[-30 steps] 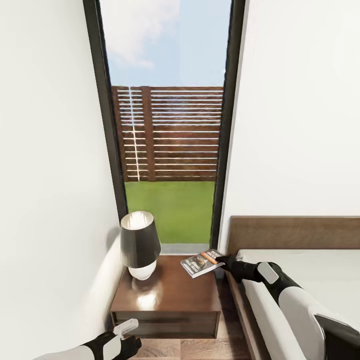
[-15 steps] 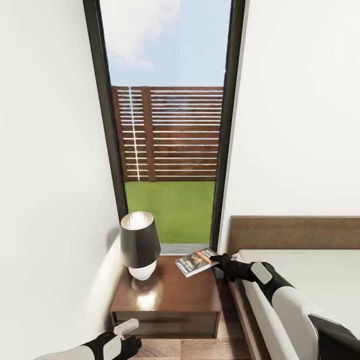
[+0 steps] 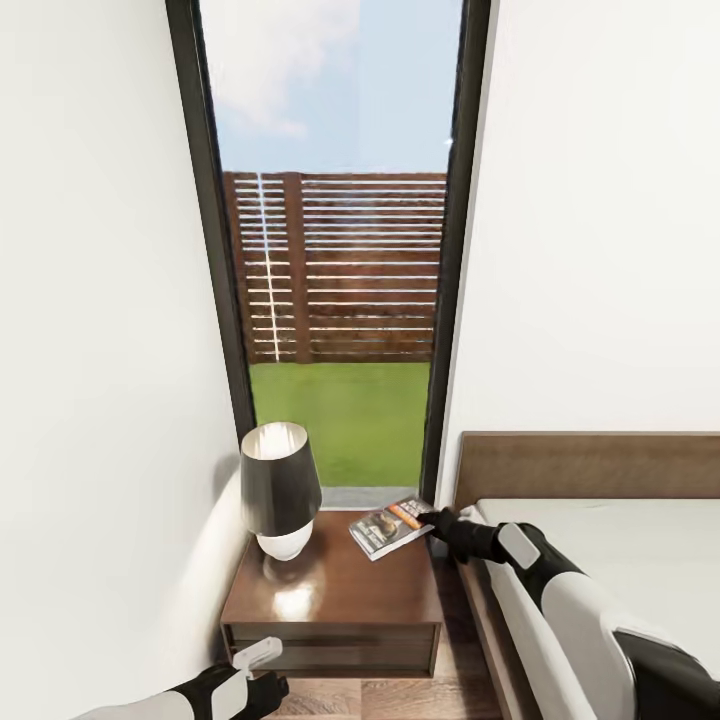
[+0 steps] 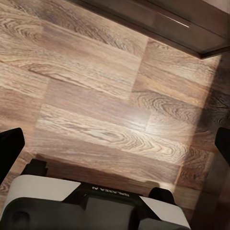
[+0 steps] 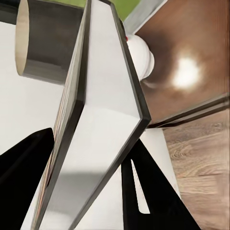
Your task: In the bedroom, move the book from the bed onto either nightstand, and place the two sandals side by side next to the bed.
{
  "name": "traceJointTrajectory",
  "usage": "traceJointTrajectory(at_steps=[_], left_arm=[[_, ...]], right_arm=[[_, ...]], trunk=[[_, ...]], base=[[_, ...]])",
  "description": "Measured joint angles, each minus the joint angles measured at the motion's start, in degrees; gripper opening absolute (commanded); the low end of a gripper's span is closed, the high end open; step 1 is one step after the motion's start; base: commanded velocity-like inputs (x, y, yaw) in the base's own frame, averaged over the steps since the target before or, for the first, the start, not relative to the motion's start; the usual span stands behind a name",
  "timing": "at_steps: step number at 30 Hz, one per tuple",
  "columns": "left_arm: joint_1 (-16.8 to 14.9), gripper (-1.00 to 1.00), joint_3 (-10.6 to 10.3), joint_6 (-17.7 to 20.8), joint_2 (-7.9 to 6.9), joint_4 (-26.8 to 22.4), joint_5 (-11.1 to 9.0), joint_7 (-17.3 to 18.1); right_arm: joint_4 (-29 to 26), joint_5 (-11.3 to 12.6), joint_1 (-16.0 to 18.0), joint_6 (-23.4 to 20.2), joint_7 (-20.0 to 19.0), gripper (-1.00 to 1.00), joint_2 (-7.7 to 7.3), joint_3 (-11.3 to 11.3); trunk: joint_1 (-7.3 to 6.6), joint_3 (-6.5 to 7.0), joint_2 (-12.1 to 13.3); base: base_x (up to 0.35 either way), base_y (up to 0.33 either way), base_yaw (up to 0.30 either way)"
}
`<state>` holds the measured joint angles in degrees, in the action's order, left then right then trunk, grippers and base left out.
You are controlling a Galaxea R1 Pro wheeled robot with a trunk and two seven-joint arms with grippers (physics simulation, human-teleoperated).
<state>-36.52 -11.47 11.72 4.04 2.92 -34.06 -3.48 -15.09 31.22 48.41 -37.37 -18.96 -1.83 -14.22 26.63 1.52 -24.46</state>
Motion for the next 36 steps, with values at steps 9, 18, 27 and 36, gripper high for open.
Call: traceJointTrajectory(at_steps=[9, 18, 27, 36], left_arm=[[0.0, 1.00, 0.0, 0.0, 0.05, 0.0, 0.0, 0.0], [0.0, 1.00, 0.0, 0.0, 0.06, 0.0, 0.0, 0.0], [0.0, 1.00, 0.0, 0.0, 0.06, 0.0, 0.0, 0.0], [0.0, 1.00, 0.0, 0.0, 0.06, 0.0, 0.0, 0.0]], right_arm=[[-0.2, 0.0, 0.0, -1.5, 0.3, -1.00, -0.25, 10.4], [-0.3, 0.4, 0.1, -5.7, 0.0, -1.00, -0.28, 11.2], [-0.3, 1.0, 0.1, -6.2, -6.1, -1.00, -0.27, 11.3], [-0.3, 0.1, 0.1, -6.3, -14.6, -1.00, -0.34, 11.4]], trunk=[[1.98, -1.62, -3.6], [3.95, -3.14, -7.2], [5.93, -4.76, -10.8], [7.91, -6.38, -14.4]], base=[[0.000, 0.000, 0.000], [0.000, 0.000, 0.000], [0.000, 0.000, 0.000], [0.000, 0.000, 0.000]])
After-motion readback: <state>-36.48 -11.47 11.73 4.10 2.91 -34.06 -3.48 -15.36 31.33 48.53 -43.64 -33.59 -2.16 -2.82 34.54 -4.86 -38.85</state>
